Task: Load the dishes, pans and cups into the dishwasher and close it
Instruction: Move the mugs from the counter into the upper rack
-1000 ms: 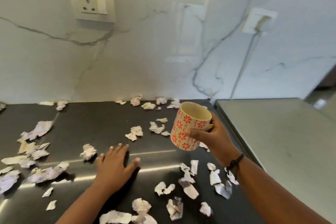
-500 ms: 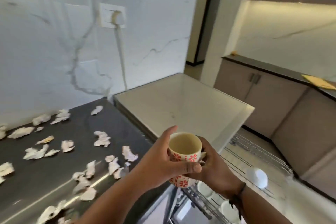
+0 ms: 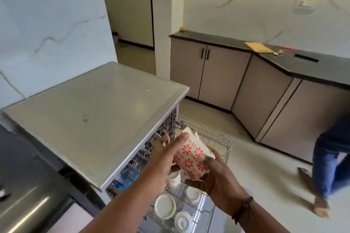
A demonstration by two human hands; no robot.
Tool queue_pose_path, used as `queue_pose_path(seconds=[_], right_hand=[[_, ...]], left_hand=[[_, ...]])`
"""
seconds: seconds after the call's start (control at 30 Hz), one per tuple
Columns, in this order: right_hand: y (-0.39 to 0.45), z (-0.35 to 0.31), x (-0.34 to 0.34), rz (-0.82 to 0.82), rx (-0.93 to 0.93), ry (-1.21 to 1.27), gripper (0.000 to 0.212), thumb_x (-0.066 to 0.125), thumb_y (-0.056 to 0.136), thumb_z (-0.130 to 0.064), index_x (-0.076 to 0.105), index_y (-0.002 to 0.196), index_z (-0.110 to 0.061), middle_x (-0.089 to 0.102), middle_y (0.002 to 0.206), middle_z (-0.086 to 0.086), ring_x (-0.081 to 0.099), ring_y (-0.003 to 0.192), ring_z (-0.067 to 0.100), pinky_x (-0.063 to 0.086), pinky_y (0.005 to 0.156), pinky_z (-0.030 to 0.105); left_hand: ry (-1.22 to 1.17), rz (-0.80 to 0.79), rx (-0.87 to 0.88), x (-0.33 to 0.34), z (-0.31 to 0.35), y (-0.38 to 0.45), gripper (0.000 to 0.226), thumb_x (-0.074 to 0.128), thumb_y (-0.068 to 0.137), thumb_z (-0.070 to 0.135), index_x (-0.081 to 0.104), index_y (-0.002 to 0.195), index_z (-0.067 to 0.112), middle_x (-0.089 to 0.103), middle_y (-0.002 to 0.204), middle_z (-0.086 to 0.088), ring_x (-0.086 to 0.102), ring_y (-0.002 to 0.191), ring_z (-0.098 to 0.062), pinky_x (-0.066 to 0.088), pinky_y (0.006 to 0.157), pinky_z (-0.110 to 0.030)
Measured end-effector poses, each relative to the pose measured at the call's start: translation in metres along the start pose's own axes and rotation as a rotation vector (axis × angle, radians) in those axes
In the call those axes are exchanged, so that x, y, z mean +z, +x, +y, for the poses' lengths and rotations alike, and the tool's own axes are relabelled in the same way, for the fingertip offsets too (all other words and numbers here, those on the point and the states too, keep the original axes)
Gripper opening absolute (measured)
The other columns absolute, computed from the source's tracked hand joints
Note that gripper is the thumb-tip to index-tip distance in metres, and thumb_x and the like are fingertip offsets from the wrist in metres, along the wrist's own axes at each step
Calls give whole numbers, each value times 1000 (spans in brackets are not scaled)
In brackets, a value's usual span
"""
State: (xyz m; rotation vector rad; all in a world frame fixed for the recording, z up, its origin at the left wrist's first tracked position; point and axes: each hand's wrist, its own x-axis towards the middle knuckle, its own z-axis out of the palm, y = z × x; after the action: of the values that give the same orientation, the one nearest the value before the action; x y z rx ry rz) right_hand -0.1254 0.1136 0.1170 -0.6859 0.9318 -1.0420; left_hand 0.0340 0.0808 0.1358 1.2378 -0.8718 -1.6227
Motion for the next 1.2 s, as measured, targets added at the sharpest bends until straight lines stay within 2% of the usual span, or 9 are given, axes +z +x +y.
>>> queue_pose_path(seconds=[0.1,0.2,0.37,0.5,0.6,0.73,0.9,1.03,1.2], right_hand=[[13,5,-30,107,96,-33,64,81,62,-16,53,120,-17,69,105,19,66,93,36,57,72,42],[31,17,-53,195,158,-184,60,78,62,-22,53,116,-17,70,104,16,69,91,33,56,67,38],[77,35,-80,315,202,-595,59,82,71,-23,45,118,-18,60,113,9,67,88,28,54,56,31],[122,34,-71,290,134,-1043,68,85,59,-35,41,109,-24,55,108,0,61,86,16,54,64,33],[165,39,-44,170,112,-1324,76,80,56,-48,37,117,-33,47,107,-6,54,85,10,55,72,35],[225,68,-13,-73,35,-1636,88,76,60,-60,33,131,-32,48,123,-1,55,102,22,55,84,39],[286,119,10,-328,45,-1896,90,75,69,-49,25,142,-30,35,144,8,40,128,35,47,98,49],[315,159,18,-531,21,-2080,86,70,74,-46,28,146,-25,32,149,9,33,132,38,46,99,49],[334,179,18,-563,29,-2097,81,64,76,-53,33,146,-27,42,146,6,37,133,34,46,100,46]], left_hand=[[-72,12,-163,17,-32,14,71,83,61,54,62,111,9,71,97,-18,68,91,-32,58,75,-40],[63,15,-247,9,-61,24,38,63,82,53,64,99,19,69,97,-9,64,89,-22,54,73,-32],[971,12,-193,-74,-130,52,66,39,86,71,45,135,26,55,131,6,56,107,-9,42,77,-19],[1541,93,-143,-137,-176,73,68,36,83,72,42,132,26,52,132,0,49,118,-19,45,96,-36],[1561,102,-163,-159,-191,96,79,39,84,70,25,145,23,26,155,-7,22,142,-30,24,114,-47],[1584,41,-120,-169,-203,122,91,40,85,70,7,152,18,7,160,-11,8,146,-34,8,117,-48],[1563,15,-125,-178,-210,134,92,35,85,72,-1,152,20,4,160,-8,14,146,-31,20,114,-47],[1538,31,-105,-176,-204,134,89,31,87,71,-2,153,21,8,161,-5,18,145,-24,25,113,-38],[1467,49,-67,-174,-196,131,85,35,90,66,1,153,20,13,160,-3,21,144,-21,28,111,-34]])
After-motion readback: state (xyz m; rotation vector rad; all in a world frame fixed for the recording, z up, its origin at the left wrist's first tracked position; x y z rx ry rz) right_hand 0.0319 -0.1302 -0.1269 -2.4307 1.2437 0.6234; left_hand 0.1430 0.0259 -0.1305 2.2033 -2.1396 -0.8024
